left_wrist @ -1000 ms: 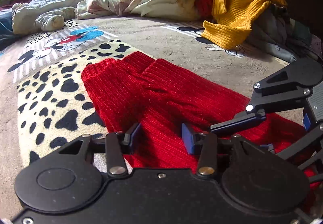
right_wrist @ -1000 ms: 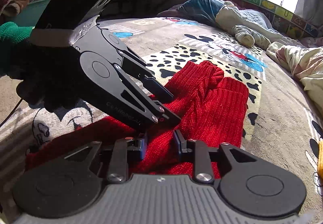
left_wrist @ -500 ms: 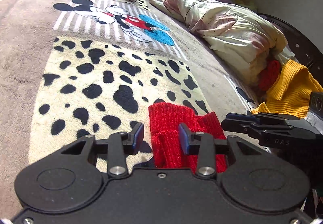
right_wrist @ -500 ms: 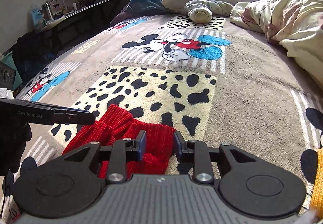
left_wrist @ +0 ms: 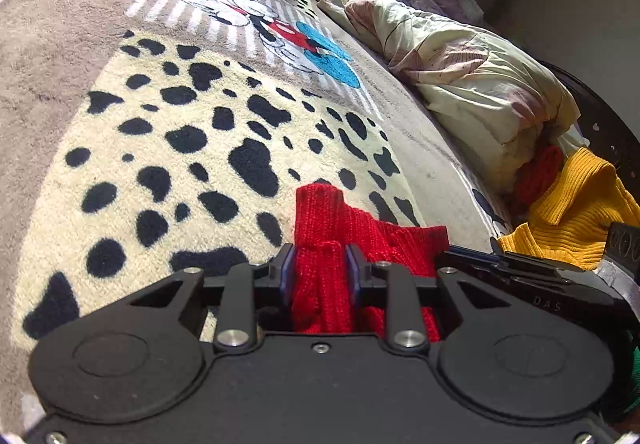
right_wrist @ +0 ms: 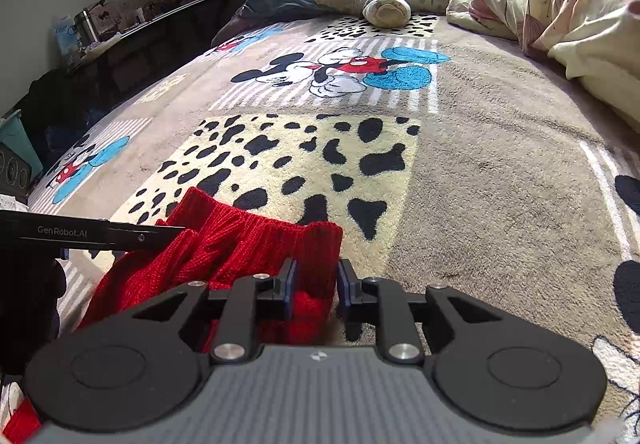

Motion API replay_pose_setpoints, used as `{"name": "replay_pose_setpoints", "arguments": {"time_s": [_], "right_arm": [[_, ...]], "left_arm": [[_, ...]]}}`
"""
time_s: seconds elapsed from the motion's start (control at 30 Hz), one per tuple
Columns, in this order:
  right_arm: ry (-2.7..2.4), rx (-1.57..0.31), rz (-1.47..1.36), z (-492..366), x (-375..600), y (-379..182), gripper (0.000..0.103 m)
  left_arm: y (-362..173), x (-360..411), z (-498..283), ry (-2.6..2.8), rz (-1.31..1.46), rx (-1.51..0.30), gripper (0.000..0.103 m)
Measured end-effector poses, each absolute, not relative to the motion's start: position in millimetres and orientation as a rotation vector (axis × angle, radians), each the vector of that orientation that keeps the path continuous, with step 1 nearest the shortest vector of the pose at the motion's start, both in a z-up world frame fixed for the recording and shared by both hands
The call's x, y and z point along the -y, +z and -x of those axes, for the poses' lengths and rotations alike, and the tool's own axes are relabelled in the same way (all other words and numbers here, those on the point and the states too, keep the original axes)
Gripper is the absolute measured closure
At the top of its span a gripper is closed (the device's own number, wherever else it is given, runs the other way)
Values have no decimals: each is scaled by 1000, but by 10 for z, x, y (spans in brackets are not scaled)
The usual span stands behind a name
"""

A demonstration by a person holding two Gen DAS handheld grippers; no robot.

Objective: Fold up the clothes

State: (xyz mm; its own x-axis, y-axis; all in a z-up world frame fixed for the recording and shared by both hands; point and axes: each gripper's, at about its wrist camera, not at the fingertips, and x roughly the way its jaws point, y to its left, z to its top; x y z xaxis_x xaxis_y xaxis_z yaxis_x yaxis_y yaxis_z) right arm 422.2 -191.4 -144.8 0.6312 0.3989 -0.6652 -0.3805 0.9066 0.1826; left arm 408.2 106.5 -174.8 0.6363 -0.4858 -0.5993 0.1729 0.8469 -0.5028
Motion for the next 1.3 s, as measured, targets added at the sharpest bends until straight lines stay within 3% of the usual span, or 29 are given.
{"name": "replay_pose_setpoints", "arguments": {"time_s": [0.2,0.4,0.47,0.7,0.8,0.93,1.13,1.3], "right_arm": [[496,-597,58,-4007,1811,-1177,74],[548,-724,200,-4108,1484,-1655,76],[530,-750,191,-4108,1456,-1573,77],[563,-523,180,-3033,1815,-913,75],[604,-551,131,-2398,1873,-1015,75],[560,-645,192,-2050,1672,-1666,73],[494,-515,-18,-1669,2043,-1267,74],[508,-560,27,-1419,1943,-1572,78]], "left_arm": [[-1467,-1069,-3843,-467,354,-659,72],[-1626,-726,-3900,-528,155,-738,71],[-1642,-663,-3893,-511,97,-748,71],[-1050,-690,-2657,-533,-25,-579,71],[-1204,-442,-2174,-553,-114,-589,71],[-1680,-246,-2044,-552,-205,-653,72],[-1207,-486,-1661,-502,-172,-544,71],[-1594,-464,-1324,-466,-154,-599,75]]}}
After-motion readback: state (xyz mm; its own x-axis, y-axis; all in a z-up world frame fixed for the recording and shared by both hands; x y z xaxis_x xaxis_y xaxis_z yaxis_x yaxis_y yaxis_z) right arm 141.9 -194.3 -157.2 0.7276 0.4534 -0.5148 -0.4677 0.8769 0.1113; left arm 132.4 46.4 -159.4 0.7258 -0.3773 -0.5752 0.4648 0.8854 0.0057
